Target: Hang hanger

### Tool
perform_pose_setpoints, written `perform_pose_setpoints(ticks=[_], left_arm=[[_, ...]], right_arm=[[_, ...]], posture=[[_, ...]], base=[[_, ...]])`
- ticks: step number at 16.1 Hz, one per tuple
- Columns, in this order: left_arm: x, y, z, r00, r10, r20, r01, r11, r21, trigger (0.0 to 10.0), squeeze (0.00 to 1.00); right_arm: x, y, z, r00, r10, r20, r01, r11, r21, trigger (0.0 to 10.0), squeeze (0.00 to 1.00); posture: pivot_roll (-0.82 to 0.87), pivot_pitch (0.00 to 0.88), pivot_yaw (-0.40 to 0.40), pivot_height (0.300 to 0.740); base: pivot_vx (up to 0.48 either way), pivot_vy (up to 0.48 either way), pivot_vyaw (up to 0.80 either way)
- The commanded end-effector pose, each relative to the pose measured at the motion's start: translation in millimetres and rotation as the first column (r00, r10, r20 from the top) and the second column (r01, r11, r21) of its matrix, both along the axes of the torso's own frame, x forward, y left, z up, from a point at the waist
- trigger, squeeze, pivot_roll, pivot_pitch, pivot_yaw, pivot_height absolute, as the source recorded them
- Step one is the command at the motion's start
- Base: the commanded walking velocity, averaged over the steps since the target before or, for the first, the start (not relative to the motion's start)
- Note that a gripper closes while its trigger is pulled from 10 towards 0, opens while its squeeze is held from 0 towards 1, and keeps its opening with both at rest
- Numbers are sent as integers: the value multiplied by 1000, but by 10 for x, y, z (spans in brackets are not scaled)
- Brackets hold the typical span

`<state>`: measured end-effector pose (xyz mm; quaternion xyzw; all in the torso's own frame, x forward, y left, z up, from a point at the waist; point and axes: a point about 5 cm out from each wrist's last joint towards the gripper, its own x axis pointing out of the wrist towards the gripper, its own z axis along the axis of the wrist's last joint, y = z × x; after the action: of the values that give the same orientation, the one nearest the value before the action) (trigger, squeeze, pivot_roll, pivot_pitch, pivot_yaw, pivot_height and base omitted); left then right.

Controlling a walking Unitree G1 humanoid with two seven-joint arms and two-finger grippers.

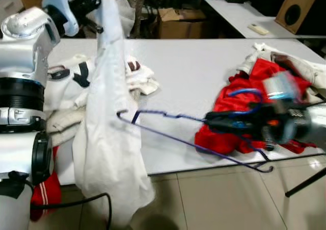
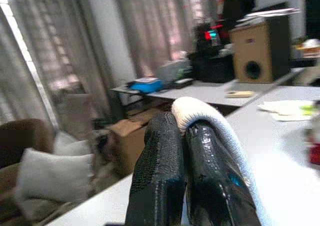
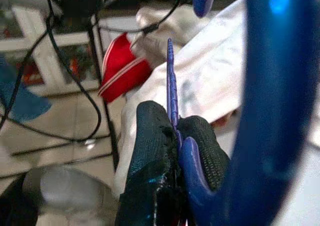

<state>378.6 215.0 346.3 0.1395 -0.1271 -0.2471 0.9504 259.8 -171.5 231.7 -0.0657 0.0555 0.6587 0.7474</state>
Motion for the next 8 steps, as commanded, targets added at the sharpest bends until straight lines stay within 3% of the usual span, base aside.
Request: perform_pose_setpoints(ticks=[1,3,5,8], left_arm=[[-79,-65,186,997,-67,46,67,998,17,10000,0],[-178,-111,284,988,-147,40,146,989,24,10000,0],[-254,-159,339,979,-200,36,199,980,21,10000,0],[-472,-188,501,959,-282,12,282,959,-2,10000,0]], right_arm=[[94,57,-4,999,30,39,-29,998,-47,10000,0],[283,199,-40,996,68,66,-63,995,-77,10000,0],[371,284,-51,993,88,75,-82,993,-83,10000,0],[681,484,-54,980,132,149,-106,979,-175,10000,0]], posture=[[-31,0,-66,740],[-9,0,-83,740],[1,0,-91,740],[32,0,-113,740]], base=[[0,0,0],[0,0,0],[0,0,0],[0,0,0]])
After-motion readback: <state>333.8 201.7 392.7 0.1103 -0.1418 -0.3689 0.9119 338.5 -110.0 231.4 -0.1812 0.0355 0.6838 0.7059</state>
